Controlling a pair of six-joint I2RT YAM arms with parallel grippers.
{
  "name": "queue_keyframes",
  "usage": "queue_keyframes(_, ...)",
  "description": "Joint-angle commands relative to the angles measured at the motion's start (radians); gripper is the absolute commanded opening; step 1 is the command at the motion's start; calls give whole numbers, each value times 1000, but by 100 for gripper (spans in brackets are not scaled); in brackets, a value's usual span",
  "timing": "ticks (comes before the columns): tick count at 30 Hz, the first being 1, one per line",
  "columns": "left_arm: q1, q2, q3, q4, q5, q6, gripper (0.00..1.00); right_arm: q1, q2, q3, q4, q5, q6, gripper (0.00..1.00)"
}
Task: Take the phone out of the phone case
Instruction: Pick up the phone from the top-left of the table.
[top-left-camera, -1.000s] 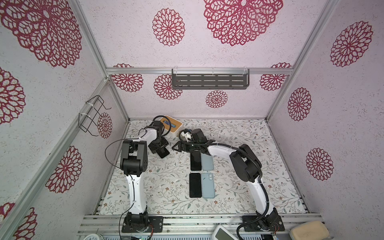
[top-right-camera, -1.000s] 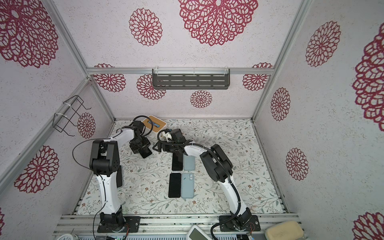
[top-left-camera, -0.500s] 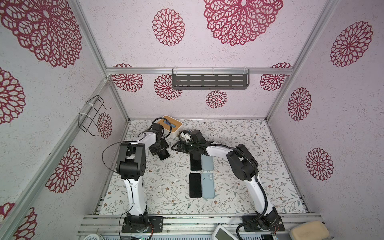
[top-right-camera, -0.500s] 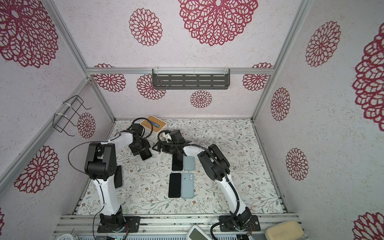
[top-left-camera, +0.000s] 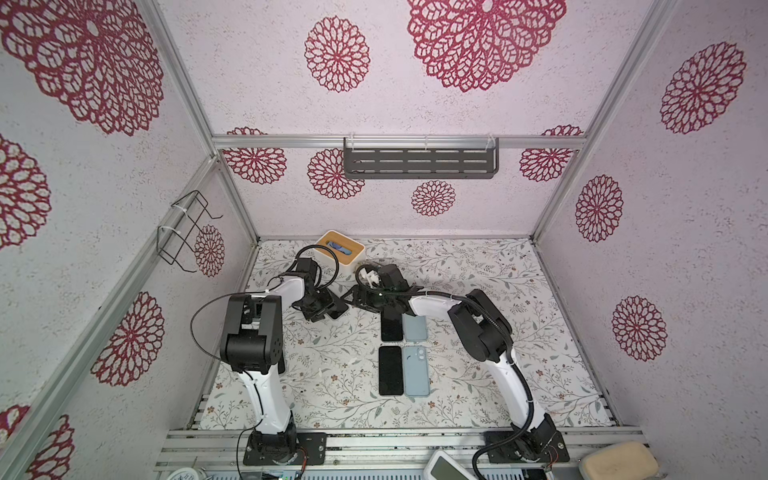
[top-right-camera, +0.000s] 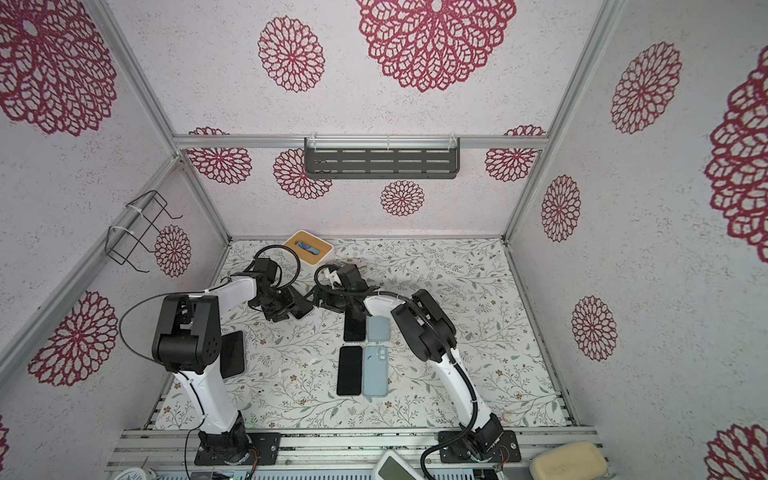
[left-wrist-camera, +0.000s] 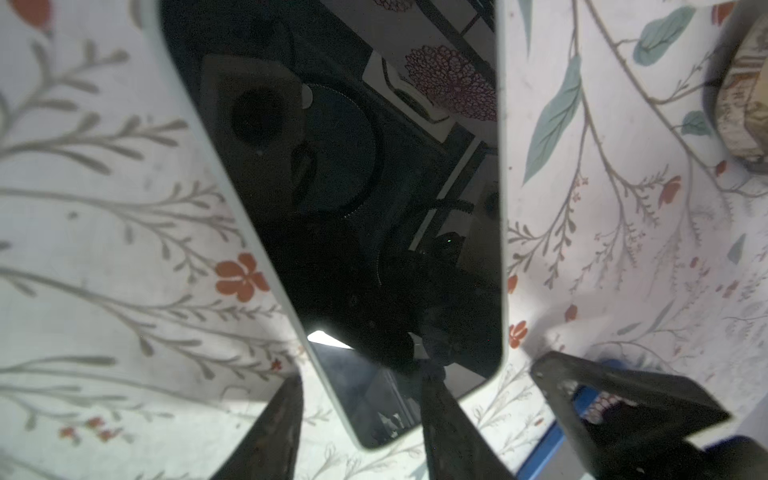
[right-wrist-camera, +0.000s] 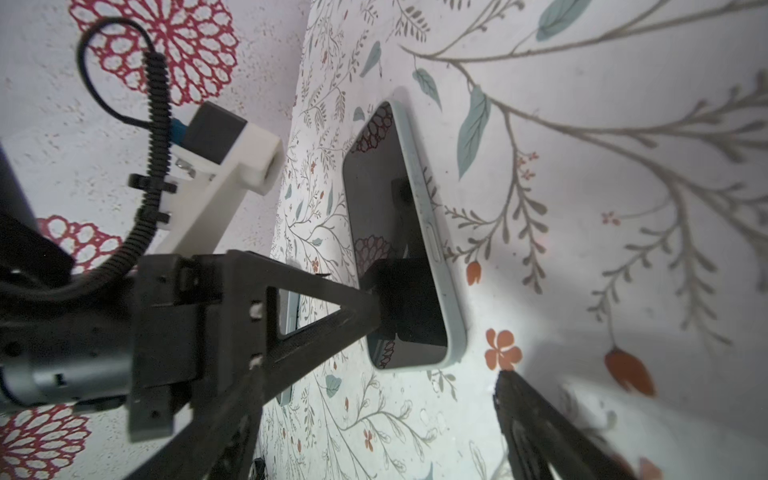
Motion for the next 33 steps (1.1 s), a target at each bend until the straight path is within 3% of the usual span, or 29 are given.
queue_keyframes(1, -3, -38, -3, -53, -62, -1, 76, 3, -14, 7, -15, 27, -17, 89)
queue_keyframes(3, -24, -48, 22, -86, -127, -9, 93, 3, -23, 9, -39, 39, -41, 89)
queue_keyframes(5, -38, -29, 60, -110, -148, -18, 99, 3, -37, 3, -47, 49, -55, 89)
queue_keyframes(20, -97, 243, 370, -307, -296, -97, 97, -7, -270, -168, -84, 136, -221, 91)
queue_keyframes(33, -129, 344, 452, -393, -384, -130, 99, -35, -253, -219, 34, 36, -191, 92)
